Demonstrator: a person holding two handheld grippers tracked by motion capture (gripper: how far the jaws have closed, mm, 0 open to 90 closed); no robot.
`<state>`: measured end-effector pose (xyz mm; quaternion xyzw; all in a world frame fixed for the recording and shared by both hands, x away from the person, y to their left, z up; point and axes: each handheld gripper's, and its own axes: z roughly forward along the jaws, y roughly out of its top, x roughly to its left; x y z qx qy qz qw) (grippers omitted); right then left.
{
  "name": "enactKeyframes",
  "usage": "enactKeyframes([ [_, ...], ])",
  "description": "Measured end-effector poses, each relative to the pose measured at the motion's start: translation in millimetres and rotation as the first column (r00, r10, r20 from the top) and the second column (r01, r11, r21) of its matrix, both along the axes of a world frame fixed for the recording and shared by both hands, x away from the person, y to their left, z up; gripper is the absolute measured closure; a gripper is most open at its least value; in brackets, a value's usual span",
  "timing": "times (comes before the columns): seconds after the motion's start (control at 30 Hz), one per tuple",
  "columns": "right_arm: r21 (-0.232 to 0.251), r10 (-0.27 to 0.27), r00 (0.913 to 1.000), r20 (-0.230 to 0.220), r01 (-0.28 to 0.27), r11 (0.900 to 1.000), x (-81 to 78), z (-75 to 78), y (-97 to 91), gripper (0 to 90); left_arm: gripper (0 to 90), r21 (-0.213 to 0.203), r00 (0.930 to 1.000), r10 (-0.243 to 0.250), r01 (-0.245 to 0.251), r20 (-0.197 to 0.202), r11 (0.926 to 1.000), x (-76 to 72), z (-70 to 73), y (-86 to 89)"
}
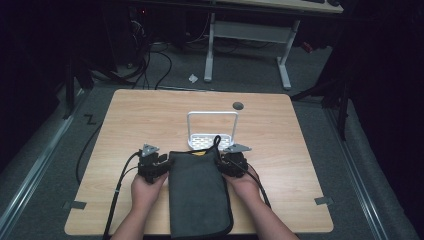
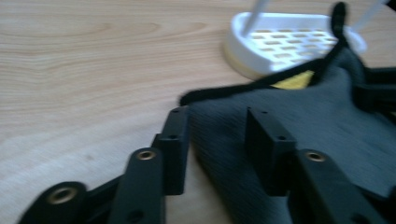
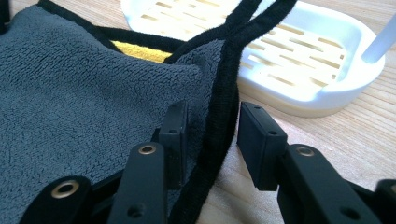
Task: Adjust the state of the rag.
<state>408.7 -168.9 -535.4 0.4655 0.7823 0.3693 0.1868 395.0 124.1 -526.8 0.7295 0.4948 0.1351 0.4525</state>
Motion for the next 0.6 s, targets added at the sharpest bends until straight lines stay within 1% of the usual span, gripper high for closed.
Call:
enactKeyframes([
  [0.03, -0.002, 0.003, 1.0000, 0.001, -0.003, 1.0000, -0.2, 0.0, 0.2, 64.5, 55.2, 0.008, 0.9999, -0.008, 0.008, -0.010, 0.9999, -2.8, 0.2, -2.1],
  [0.07, -0.002, 0.005, 1.0000, 0.001, -0.005, 1.0000, -0.3, 0.0, 0.3, 65.1, 55.3, 0.028, 0.9997, -0.014, 0.014, -0.018, 0.9995, -4.9, -0.2, -4.8],
  [0.1, -0.002, 0.007, 1.0000, 0.003, -0.007, 1.0000, -0.5, -0.1, 0.3, 65.8, 57.1, 0.059, 0.9997, -0.014, 0.016, -0.022, 0.9981, -6.5, -1.1, -8.1],
  [0.13, -0.005, 0.009, 1.0000, 0.003, -0.009, 0.9999, -1.0, 0.0, 0.4, 66.1, 58.7, 0.087, 0.9992, -0.020, 0.023, -0.034, 0.9959, -7.1, -2.2, -11.1],
  [0.17, -0.010, 0.013, 0.9999, 0.007, -0.012, 0.9999, -1.6, 0.0, 0.5, 66.5, 59.1, 0.104, 0.9989, -0.026, 0.030, -0.040, 0.9941, -8.0, -3.1, -13.3],
  [0.23, -0.009, 0.012, 0.9999, 0.002, -0.012, 0.9999, -4.5, 0.1, 0.5, 66.8, 59.4, 0.135, 0.9990, -0.030, 0.034, -0.033, 0.9902, -10.4, -4.4, -17.1],
  [0.37, -0.018, 0.027, 0.9996, 0.003, -0.027, 0.9995, -11.9, 0.6, -3.0, 66.8, 59.2, 0.153, 0.9979, -0.056, 0.061, -0.032, 0.9864, -16.6, -4.0, -23.0],
  [0.47, -0.033, 0.043, 0.9991, 0.002, -0.043, 0.9985, -20.3, 1.5, -7.9, 66.7, 58.6, 0.168, 0.9961, -0.086, 0.088, -0.020, 0.9818, -25.2, -4.8, -28.8],
  [0.53, -0.043, 0.051, 0.9987, 0.001, -0.051, 0.9978, -27.4, 2.5, -11.9, 66.3, 57.5, 0.165, 0.9943, -0.105, 0.107, -0.021, 0.9805, -31.5, -5.0, -32.4],
  [0.6, -0.053, 0.061, 0.9982, -0.002, -0.061, 0.9968, -35.0, 3.3, -17.3, 65.5, 56.2, 0.154, 0.9915, -0.127, 0.130, -0.029, 0.9796, -37.0, -4.8, -35.2],
])
